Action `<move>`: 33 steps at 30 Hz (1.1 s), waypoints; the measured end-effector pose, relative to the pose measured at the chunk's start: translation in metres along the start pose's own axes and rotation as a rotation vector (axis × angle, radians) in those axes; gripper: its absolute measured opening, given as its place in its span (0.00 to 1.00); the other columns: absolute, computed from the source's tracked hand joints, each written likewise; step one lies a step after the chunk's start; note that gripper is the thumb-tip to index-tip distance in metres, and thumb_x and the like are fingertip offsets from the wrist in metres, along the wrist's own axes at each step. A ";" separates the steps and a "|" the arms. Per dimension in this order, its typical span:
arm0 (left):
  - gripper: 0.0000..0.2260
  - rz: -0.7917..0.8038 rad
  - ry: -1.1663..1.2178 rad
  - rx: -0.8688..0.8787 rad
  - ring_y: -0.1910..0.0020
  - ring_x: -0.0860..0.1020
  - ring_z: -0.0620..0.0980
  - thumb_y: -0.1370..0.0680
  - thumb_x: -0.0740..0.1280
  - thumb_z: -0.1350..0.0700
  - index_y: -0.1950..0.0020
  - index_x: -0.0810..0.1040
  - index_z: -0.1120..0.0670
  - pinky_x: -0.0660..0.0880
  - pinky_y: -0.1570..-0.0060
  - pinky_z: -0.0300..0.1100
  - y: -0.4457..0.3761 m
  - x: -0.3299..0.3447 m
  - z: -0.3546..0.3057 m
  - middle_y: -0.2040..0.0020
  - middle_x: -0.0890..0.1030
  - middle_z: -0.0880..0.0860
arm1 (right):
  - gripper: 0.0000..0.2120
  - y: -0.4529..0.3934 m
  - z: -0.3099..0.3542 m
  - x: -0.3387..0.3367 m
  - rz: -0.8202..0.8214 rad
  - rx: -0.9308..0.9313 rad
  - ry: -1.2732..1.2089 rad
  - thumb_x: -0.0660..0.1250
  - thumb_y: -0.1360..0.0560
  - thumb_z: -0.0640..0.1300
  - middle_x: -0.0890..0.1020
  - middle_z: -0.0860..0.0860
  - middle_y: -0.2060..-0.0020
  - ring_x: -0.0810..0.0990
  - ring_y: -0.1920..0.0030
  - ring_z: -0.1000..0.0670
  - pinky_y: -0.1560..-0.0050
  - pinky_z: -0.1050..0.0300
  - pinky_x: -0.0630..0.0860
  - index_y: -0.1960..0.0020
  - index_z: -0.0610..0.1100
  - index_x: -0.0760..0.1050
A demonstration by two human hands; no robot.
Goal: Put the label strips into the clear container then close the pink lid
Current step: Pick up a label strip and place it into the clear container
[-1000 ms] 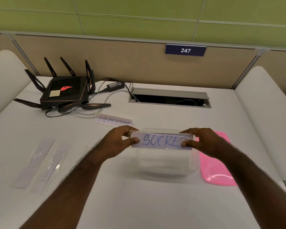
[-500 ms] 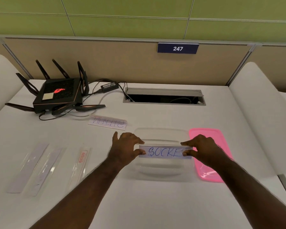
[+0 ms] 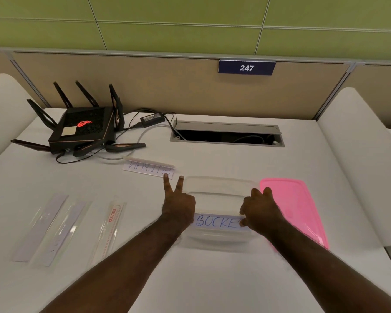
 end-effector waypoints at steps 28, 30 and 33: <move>0.16 -0.620 0.394 -0.126 0.30 0.70 0.55 0.26 0.61 0.45 0.45 0.81 0.48 0.50 0.31 0.71 0.003 -0.035 0.049 0.39 0.81 0.49 | 0.17 -0.044 -0.001 -0.073 -0.328 0.108 -0.301 0.60 0.24 0.60 0.81 0.54 0.42 0.76 0.42 0.48 0.42 0.46 0.64 0.40 0.56 0.77; 0.17 -0.612 0.400 -0.181 0.29 0.69 0.55 0.26 0.61 0.45 0.41 0.79 0.48 0.49 0.31 0.71 -0.004 -0.031 0.071 0.36 0.79 0.50 | 0.17 -0.056 0.005 -0.088 -0.381 0.096 -0.350 0.61 0.24 0.58 0.78 0.52 0.37 0.75 0.40 0.47 0.41 0.47 0.66 0.37 0.54 0.76; 0.21 -0.555 0.415 -0.266 0.26 0.65 0.56 0.25 0.61 0.45 0.34 0.75 0.49 0.46 0.30 0.69 -0.017 -0.018 0.105 0.29 0.73 0.53 | 0.21 -0.079 0.020 -0.103 -0.388 0.067 -0.420 0.62 0.23 0.56 0.71 0.51 0.30 0.71 0.33 0.46 0.36 0.46 0.67 0.32 0.52 0.73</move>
Point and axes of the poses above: each hand's wrist, its own y-axis away from the middle knuckle, its own x-axis out of the palm, z = x × y, the point moved 7 cm from there along -y, towards the middle knuckle
